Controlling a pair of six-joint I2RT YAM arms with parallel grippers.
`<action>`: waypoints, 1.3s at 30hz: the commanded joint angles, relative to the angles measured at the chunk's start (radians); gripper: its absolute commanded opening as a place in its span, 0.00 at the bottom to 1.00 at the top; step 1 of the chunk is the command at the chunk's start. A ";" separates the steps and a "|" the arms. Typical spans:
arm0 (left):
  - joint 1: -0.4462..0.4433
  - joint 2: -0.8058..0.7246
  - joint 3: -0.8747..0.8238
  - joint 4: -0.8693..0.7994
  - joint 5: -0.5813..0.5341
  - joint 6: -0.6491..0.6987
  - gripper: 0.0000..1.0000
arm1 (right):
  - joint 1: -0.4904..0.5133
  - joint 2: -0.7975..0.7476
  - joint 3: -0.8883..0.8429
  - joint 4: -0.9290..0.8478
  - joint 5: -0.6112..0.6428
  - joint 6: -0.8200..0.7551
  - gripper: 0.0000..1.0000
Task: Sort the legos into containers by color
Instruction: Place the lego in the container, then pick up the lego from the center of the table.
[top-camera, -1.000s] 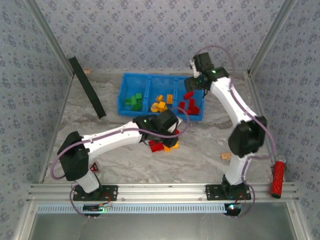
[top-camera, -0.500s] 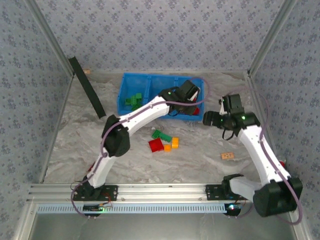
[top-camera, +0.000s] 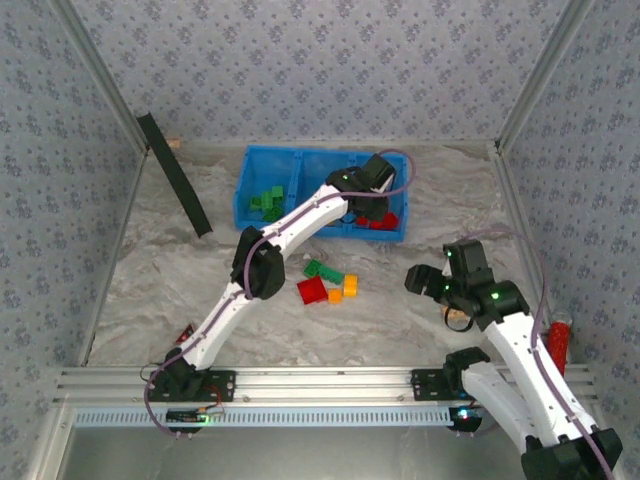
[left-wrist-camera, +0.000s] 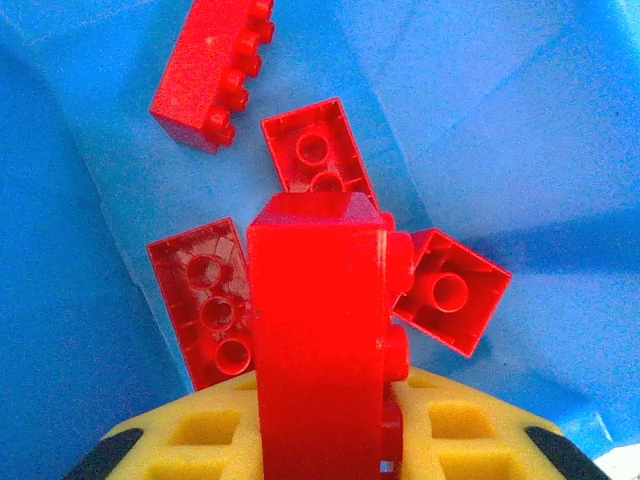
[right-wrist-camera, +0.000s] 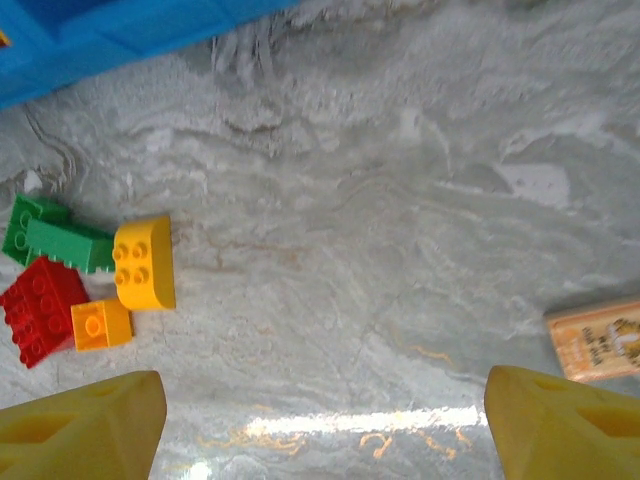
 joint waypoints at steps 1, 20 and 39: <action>0.012 0.014 0.047 -0.023 0.049 -0.017 0.24 | 0.048 -0.003 -0.022 -0.002 0.011 0.065 0.84; -0.004 -0.131 0.041 0.034 0.137 0.018 0.45 | 0.342 0.290 0.047 0.220 0.100 0.127 0.76; 0.020 -0.709 -0.646 0.254 0.079 0.185 0.48 | 0.471 0.695 0.162 0.434 0.085 0.223 0.74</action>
